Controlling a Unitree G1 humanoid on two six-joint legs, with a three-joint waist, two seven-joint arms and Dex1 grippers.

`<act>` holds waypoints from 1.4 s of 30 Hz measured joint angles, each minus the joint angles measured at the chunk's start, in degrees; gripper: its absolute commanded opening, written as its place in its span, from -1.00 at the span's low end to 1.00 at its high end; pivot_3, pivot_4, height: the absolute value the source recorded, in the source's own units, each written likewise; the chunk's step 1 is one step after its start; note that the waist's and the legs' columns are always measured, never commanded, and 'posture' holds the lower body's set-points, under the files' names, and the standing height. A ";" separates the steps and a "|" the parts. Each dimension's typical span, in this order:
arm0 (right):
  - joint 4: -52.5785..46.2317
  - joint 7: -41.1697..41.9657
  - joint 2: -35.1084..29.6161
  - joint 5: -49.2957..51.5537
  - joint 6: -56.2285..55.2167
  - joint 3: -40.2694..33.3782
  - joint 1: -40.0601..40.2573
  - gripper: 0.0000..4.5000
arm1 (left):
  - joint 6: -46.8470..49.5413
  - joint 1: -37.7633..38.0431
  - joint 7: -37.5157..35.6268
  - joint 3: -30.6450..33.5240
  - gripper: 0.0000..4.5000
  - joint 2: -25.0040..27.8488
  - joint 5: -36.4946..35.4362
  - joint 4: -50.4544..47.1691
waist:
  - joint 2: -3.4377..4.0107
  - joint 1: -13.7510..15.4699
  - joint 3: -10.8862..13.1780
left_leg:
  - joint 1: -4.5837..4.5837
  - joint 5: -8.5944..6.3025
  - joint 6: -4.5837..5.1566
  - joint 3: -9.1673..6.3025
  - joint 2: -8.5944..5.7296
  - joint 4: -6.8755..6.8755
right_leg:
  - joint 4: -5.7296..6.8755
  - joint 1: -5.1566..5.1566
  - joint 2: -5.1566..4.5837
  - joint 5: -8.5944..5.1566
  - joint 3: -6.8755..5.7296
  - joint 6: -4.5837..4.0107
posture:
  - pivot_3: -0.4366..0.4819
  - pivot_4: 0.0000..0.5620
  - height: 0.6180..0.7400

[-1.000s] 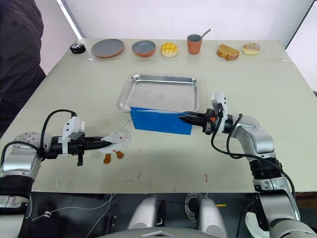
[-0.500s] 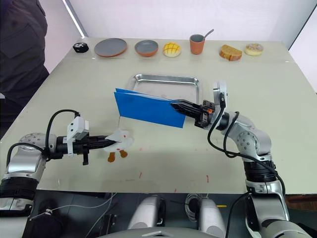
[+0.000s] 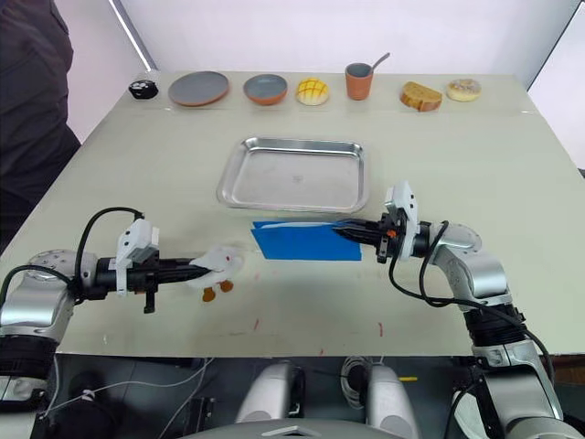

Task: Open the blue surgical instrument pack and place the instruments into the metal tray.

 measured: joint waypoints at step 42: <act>3.48 3.52 -0.62 -6.33 -12.47 4.28 1.96 -1.00 | -2.89 -8.96 -4.67 5.09 0.41 -5.15 -7.46 3.27 | -0.20 -0.18 -0.05 | 0.06 0.00 -0.01 0.00 0.09 0.00 | 0.02 0.01 0.14 0.00 0.01 -0.04 | -0.05 -0.47 1.00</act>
